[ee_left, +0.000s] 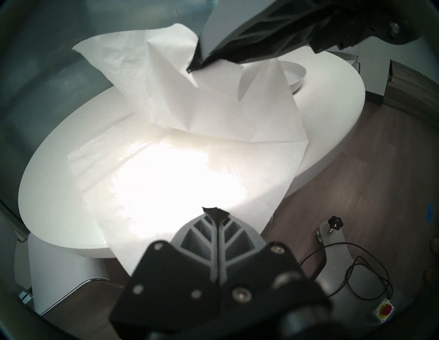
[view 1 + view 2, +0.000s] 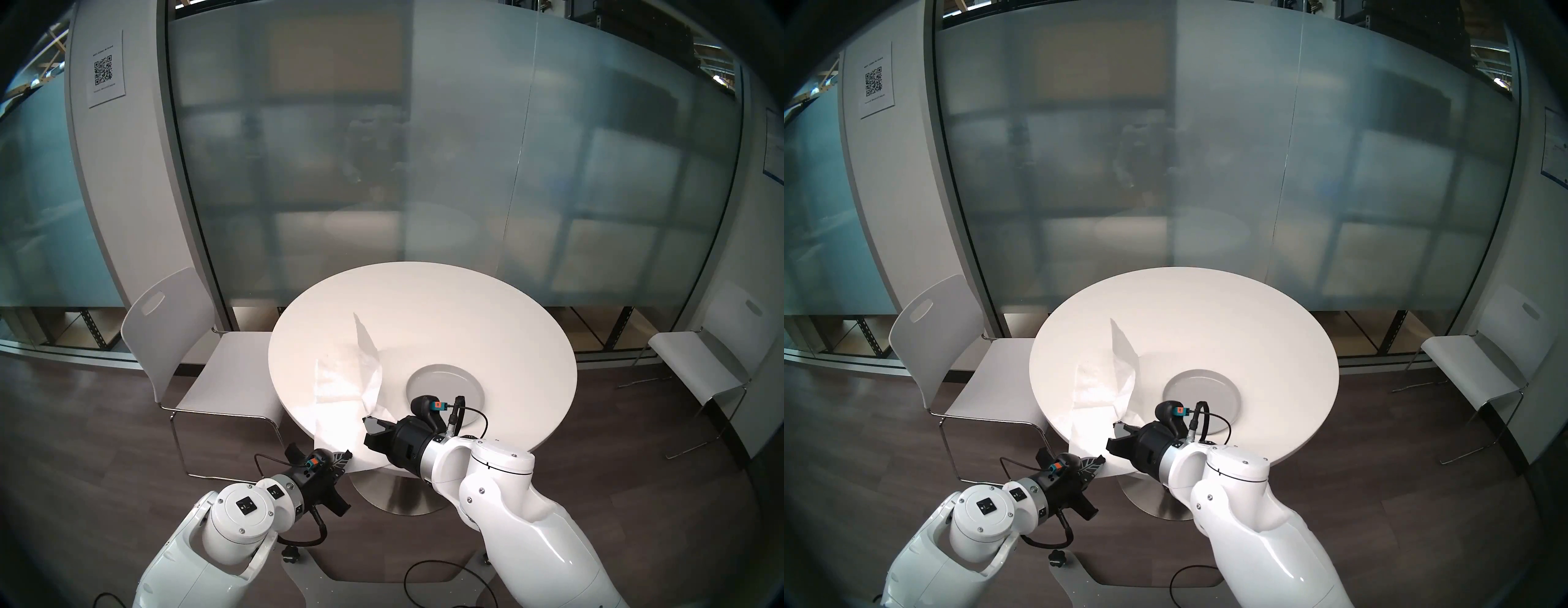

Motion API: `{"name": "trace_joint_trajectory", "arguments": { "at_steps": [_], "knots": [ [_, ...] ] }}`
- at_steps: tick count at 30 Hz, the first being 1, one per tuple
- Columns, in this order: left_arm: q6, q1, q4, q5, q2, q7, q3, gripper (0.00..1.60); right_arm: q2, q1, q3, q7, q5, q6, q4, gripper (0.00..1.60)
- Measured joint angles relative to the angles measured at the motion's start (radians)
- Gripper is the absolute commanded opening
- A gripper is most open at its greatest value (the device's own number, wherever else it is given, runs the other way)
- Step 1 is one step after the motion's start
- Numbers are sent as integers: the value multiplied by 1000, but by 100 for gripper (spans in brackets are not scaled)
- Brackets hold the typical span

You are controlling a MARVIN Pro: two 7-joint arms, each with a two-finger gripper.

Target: Fold the napkin in half twice and place it beside the plate

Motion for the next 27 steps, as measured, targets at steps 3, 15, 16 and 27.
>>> {"name": "trace_joint_trajectory", "arguments": {
  "at_steps": [3,15,16,27],
  "knots": [
    [-1,0,-1,-1,1,0,0,0,0,0,0,4,6,0,0,160],
    [-2,1,-3,-4,2,6,-1,0,1,-9,-1,10,22,-1,-28,160],
    [-2,1,-3,-5,2,7,-1,0,1,-13,1,10,23,-1,-34,160],
    [-2,2,-3,-9,2,11,1,0,32,-82,101,-8,46,-6,-151,160]
  ]
}}
